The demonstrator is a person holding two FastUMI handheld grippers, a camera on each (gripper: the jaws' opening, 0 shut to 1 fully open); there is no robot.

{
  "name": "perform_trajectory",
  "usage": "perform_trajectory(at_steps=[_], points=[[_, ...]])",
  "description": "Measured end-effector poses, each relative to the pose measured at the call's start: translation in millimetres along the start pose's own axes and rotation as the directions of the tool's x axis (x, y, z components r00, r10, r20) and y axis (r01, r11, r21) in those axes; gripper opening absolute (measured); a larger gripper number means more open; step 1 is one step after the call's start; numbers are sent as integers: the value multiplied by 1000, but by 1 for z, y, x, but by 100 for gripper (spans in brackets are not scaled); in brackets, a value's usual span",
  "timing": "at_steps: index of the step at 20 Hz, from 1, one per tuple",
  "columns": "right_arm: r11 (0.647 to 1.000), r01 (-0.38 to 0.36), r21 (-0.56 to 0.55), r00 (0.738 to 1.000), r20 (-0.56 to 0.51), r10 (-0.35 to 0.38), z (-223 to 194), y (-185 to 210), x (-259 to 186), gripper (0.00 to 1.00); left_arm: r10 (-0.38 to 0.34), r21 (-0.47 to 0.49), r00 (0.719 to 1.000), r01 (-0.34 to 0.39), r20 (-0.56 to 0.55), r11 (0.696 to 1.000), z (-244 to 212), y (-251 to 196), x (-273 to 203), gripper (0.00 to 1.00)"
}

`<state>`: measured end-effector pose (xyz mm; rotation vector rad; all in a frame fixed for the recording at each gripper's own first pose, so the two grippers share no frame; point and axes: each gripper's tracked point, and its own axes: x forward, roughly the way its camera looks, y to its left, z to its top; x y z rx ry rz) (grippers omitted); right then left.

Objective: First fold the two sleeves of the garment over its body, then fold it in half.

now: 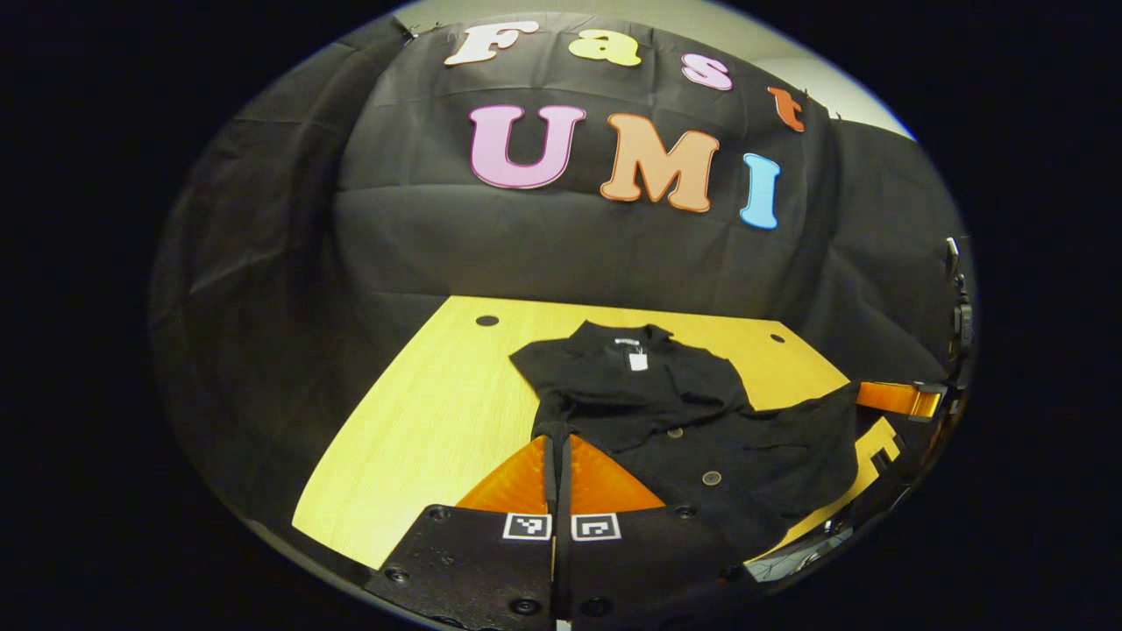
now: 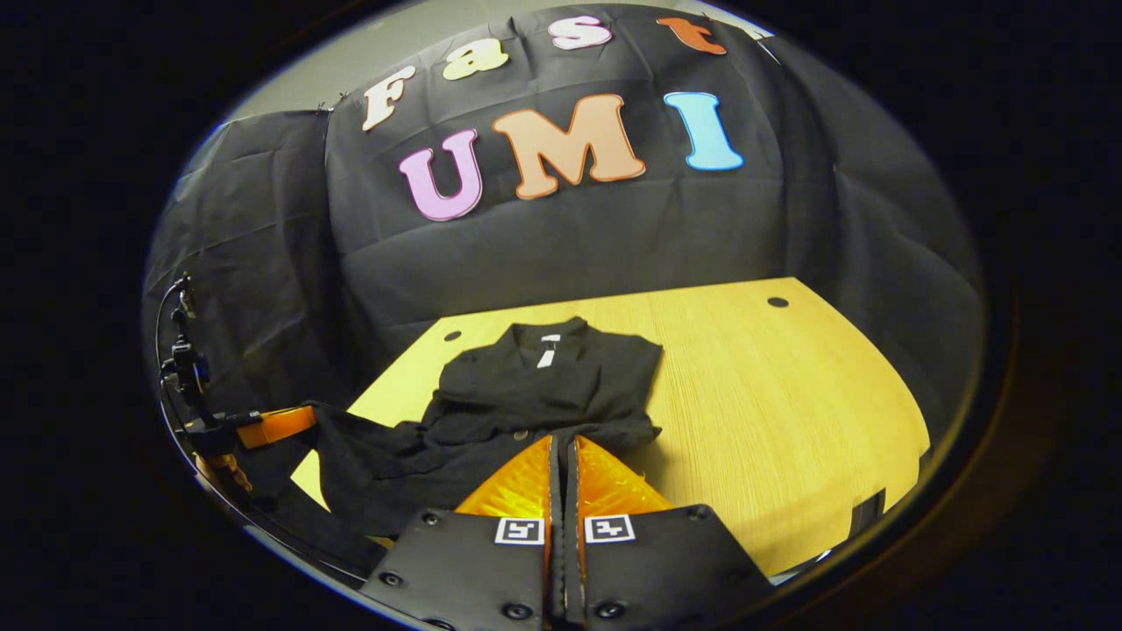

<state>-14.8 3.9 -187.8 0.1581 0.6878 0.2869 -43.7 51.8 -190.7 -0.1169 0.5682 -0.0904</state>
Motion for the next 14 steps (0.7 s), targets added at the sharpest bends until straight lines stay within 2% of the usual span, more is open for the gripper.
perform_trajectory(at_steps=[8, 9, 14], points=[[999, -48, 1, 998, 52, 48, 66, -2, 35, 2, 17, 14, 999, -18, 51, 1000, 59, -4, 57, 0], [999, -52, 2, 997, 56, 52, 73, -3, 40, 0, 20, 20, 998, -21, 53, 1000, 62, -4, 64, 0], [998, -56, 16, 996, 65, 54, 103, -13, 78, 2, 36, 33, 998, -38, 44, 999, 78, 3, 105, 0]])
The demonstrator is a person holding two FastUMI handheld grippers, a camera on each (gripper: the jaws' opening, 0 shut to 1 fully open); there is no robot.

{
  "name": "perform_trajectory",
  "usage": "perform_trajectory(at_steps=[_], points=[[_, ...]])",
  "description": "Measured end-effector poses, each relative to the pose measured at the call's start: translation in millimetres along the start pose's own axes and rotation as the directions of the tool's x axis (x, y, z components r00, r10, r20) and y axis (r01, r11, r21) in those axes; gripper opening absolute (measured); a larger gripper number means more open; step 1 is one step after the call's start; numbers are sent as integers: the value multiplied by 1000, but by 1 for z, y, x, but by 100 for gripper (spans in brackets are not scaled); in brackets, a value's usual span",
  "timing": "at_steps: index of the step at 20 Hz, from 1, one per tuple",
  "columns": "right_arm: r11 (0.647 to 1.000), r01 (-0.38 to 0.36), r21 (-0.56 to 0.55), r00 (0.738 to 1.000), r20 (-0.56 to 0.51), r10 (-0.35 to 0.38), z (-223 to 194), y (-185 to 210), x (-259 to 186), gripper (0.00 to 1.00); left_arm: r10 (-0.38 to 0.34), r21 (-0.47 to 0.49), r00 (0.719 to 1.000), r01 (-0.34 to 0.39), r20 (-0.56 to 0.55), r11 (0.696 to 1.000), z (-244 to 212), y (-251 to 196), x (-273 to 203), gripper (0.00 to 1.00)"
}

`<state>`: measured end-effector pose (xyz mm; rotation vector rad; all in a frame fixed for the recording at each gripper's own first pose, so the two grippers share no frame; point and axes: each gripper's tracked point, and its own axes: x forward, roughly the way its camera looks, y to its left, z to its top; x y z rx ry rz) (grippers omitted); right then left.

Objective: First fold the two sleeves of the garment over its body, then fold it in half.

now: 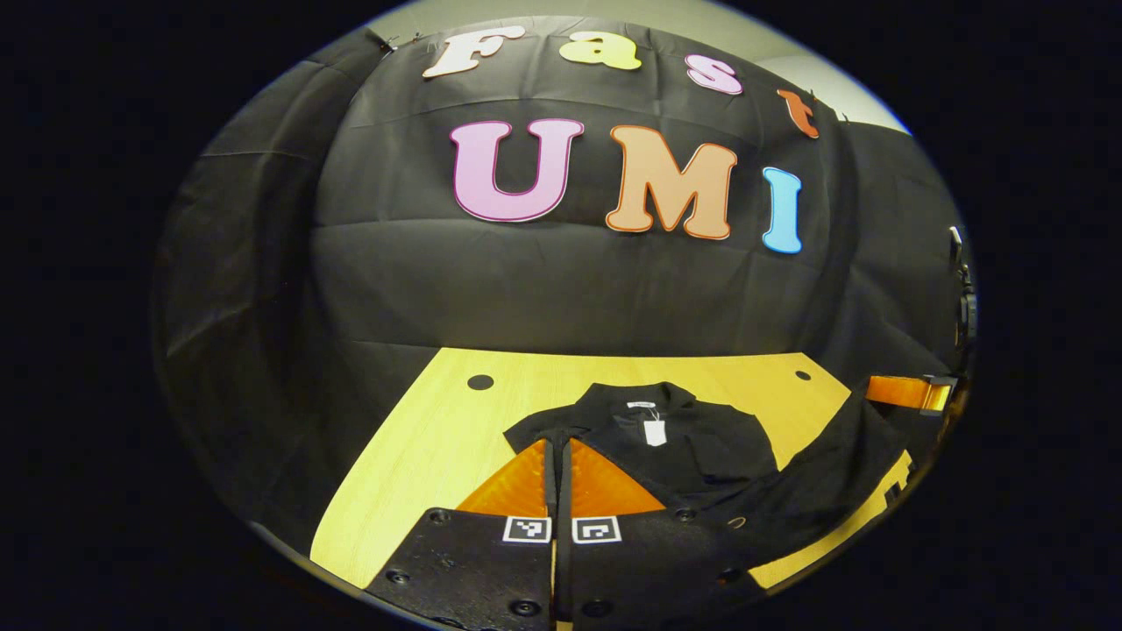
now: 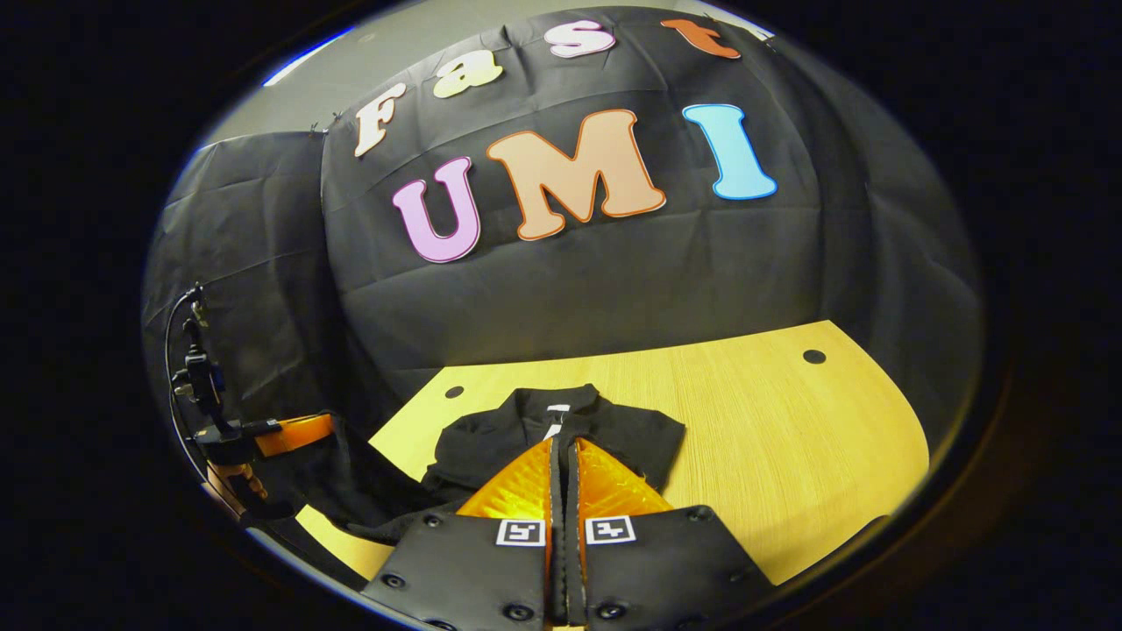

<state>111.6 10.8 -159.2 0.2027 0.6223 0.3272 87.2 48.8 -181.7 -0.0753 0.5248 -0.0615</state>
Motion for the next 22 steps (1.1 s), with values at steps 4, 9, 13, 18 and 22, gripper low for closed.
perform_trajectory(at_steps=[4, 9, 13, 18, 22], points=[[1000, 15, 5, 1000, 1, -15, 22, -19, 35, 2, 26, 6, 1000, -26, -14, 1000, 10, 9, 40, 0], [999, 35, 19, 999, -21, -34, 40, -46, 91, 2, 60, -3, 998, -61, -23, 998, 15, 17, 87, 0], [998, 50, 43, 998, -46, -48, 41, -64, 125, 2, 106, 48, 993, -103, -45, 993, 11, 22, 122, 0], [964, 254, 78, 962, 81, -260, 75, -119, 119, 99, 346, 142, 938, -347, 33, 927, 24, 70, 139, 48], [954, 296, 53, 942, 148, -301, 89, -129, 98, 97, 315, 128, 946, -323, 75, 938, 39, 59, 127, 93]])
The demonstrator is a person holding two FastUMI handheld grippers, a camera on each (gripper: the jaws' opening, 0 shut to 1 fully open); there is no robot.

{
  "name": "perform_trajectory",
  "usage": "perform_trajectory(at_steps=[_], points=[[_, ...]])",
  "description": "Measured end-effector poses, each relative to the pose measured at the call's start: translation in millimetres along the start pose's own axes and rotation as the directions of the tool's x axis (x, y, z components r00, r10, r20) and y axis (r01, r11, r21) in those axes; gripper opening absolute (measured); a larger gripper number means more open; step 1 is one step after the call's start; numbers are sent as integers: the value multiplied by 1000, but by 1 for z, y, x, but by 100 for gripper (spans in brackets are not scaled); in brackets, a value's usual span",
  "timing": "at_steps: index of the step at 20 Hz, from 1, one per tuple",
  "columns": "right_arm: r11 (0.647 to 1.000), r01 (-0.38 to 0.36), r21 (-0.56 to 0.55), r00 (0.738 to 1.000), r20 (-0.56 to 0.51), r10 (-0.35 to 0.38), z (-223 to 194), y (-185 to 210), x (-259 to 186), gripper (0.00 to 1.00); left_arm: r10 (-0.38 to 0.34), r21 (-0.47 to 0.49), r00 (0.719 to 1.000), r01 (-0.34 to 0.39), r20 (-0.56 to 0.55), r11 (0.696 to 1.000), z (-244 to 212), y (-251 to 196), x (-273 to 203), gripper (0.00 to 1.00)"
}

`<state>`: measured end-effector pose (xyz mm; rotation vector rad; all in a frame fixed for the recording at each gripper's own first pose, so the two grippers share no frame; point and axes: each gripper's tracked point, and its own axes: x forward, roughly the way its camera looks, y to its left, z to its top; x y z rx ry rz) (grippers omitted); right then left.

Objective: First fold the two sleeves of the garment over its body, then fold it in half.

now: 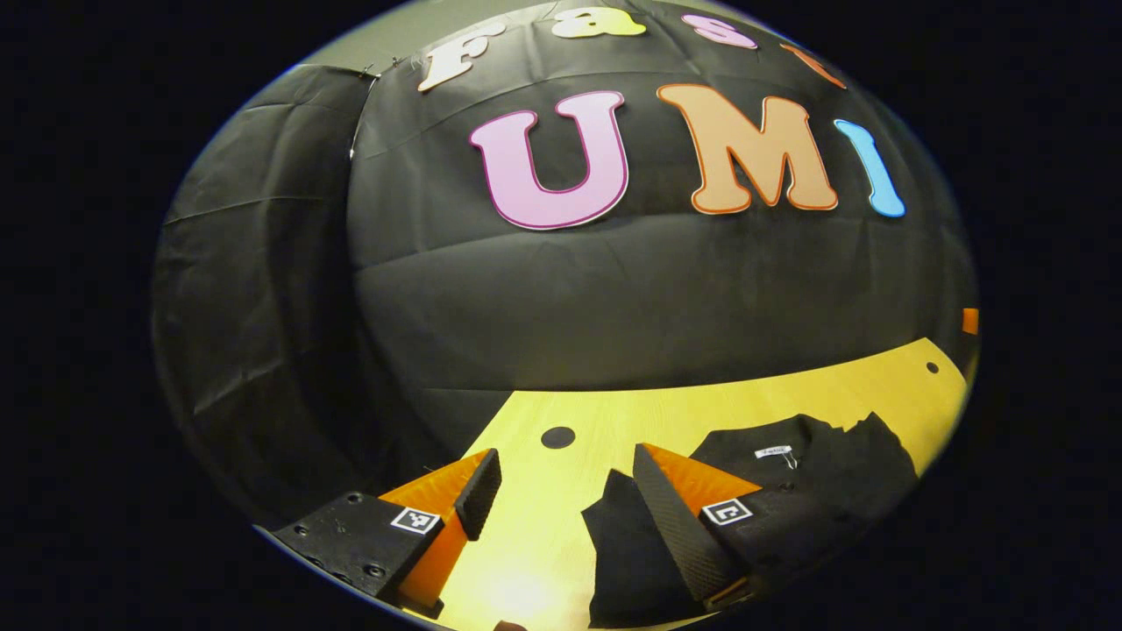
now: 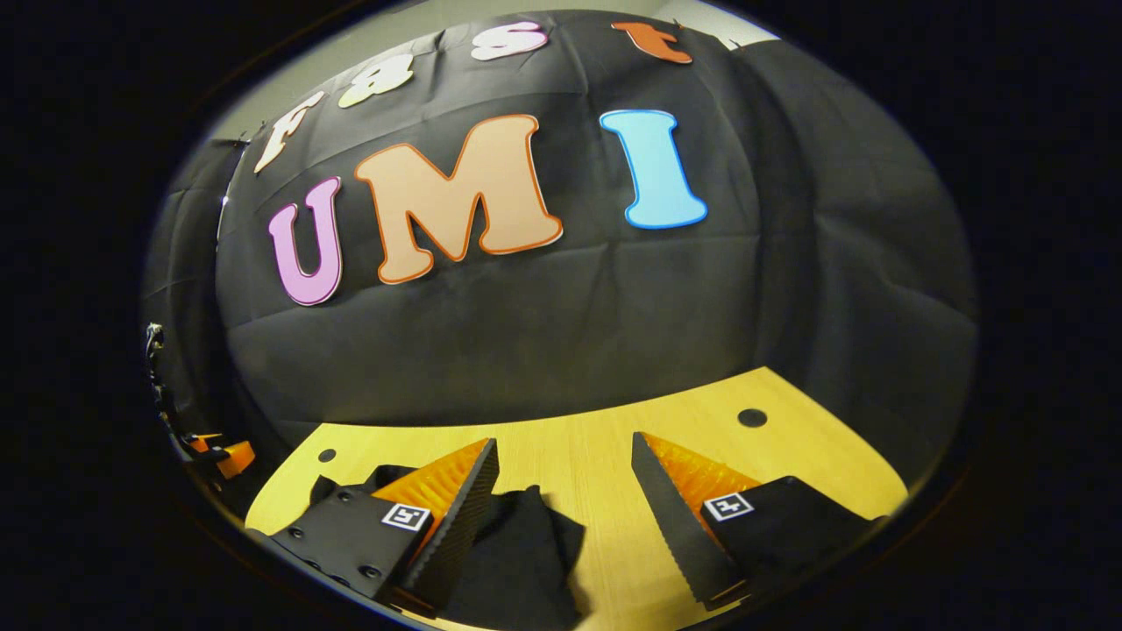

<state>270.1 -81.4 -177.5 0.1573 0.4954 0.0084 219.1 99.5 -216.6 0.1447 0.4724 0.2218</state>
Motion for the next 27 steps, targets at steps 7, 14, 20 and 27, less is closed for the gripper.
perform_trajectory(at_steps=[7, 14, 20, 27], points=[[998, -21, -55, 994, 103, 26, 16, 16, -70, 97, -16, -41, 991, 22, 136, 999, 49, 10, -63, 93], [995, -47, -84, 971, 228, 65, 24, 40, -170, 97, -33, -48, 960, 48, 277, 998, 77, 26, -160, 92], [993, -65, -97, 947, 307, 92, 9, 56, -251, 92, -63, -64, 926, 94, 373, 993, 83, 35, -242, 92], [993, -60, -97, 933, 349, 91, 9, 59, -297, 92, -85, -64, 904, 123, 418, 990, 88, 43, -284, 99]])
